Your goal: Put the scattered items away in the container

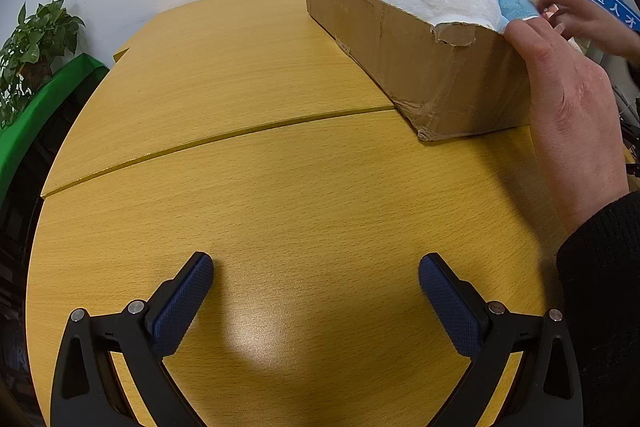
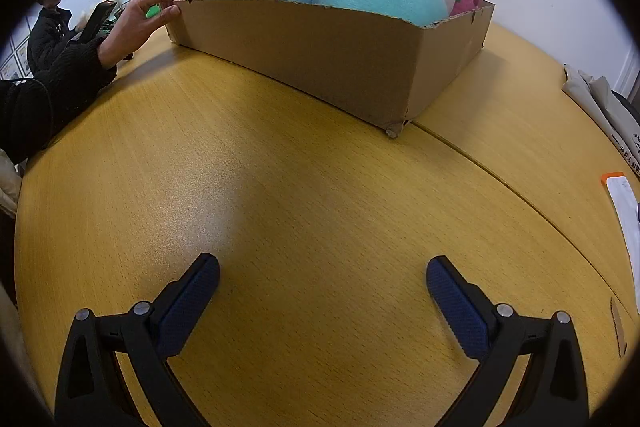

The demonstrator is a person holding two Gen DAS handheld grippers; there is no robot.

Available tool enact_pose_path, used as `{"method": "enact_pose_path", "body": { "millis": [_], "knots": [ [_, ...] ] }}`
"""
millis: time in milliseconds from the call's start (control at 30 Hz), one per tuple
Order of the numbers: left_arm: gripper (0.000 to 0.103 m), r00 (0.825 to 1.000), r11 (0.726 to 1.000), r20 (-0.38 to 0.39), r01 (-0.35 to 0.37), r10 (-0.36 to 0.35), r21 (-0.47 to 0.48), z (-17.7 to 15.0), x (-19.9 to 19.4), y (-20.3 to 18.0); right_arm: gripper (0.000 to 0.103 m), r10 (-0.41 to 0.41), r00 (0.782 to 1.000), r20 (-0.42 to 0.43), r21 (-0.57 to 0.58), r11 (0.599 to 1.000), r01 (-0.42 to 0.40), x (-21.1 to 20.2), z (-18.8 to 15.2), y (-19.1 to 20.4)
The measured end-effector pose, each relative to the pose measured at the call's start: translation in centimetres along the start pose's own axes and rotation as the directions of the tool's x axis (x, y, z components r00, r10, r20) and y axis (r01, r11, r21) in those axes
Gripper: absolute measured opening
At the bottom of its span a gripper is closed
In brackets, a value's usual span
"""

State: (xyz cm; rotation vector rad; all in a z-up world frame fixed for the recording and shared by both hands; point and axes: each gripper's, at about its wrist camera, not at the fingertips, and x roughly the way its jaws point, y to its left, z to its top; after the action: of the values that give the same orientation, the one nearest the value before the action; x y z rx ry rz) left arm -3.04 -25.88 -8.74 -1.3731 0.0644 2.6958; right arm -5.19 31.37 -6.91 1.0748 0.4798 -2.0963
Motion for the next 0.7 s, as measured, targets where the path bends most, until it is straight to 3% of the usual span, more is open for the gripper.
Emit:
{"method": "enact_pose_path", "body": {
  "millis": [700],
  "knots": [
    [0.103,1.0,1.0,0.0,0.0,0.0,0.0,0.0,0.01,0.06,0.103,-0.003,1.0,0.001,0.001,1.0,0.003,0.04,-0.09,0.16]
  ]
}}
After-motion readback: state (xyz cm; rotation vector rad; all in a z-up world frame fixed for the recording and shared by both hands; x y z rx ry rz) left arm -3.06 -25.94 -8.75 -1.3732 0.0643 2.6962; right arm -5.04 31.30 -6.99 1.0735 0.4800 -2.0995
